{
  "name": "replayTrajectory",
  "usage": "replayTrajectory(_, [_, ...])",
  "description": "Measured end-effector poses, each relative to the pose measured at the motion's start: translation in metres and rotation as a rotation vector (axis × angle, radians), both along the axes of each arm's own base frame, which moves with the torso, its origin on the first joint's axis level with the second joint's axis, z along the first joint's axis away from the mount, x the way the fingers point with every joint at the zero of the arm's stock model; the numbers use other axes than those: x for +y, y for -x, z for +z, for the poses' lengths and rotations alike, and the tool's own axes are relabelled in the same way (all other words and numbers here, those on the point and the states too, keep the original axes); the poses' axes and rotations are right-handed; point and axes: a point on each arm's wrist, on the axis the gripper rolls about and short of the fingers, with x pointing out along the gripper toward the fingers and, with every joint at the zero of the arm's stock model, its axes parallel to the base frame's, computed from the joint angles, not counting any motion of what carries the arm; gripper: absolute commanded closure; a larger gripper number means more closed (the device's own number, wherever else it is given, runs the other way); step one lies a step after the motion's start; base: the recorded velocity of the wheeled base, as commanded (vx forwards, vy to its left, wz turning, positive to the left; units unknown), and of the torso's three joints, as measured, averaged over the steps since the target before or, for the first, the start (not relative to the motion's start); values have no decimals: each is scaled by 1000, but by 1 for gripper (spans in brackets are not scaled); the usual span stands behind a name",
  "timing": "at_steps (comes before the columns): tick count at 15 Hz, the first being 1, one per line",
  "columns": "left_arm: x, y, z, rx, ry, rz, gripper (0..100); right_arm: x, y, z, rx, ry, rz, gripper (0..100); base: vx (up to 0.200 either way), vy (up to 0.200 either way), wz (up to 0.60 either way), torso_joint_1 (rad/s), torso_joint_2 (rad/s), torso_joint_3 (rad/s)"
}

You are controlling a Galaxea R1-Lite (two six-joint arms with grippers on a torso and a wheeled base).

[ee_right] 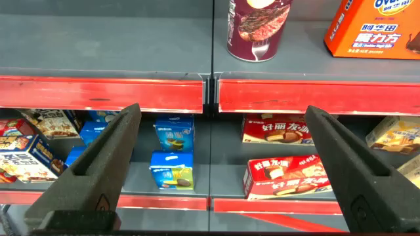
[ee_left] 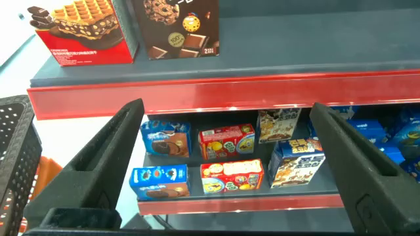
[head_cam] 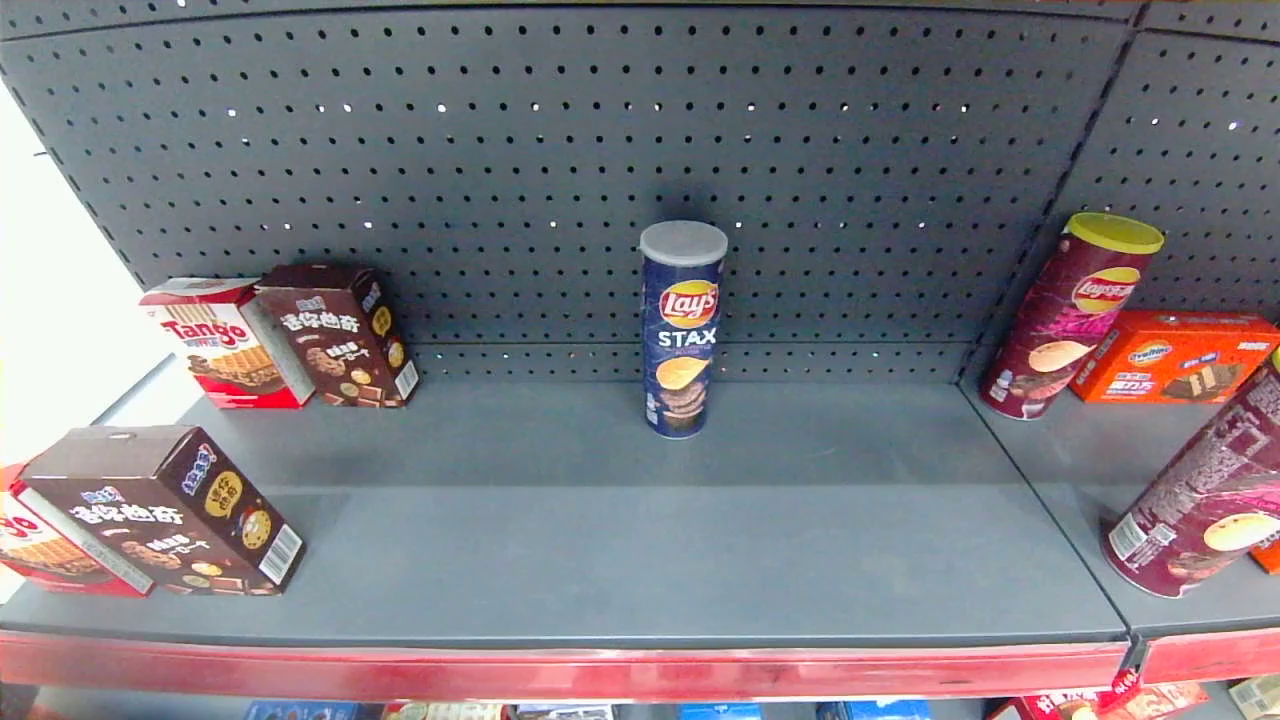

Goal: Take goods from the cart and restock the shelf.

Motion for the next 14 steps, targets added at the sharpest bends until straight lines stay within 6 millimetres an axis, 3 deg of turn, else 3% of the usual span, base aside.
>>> replayTrajectory(1, [0, 0, 0, 0, 1, 0, 0, 0, 0, 0, 0, 0, 0, 0, 0, 0, 0, 0, 0, 0])
replayTrajectory(14, [0, 0, 0, 0, 0, 0, 0, 0, 0, 0, 0, 0, -4, 0, 0, 0, 600, 4, 3, 1])
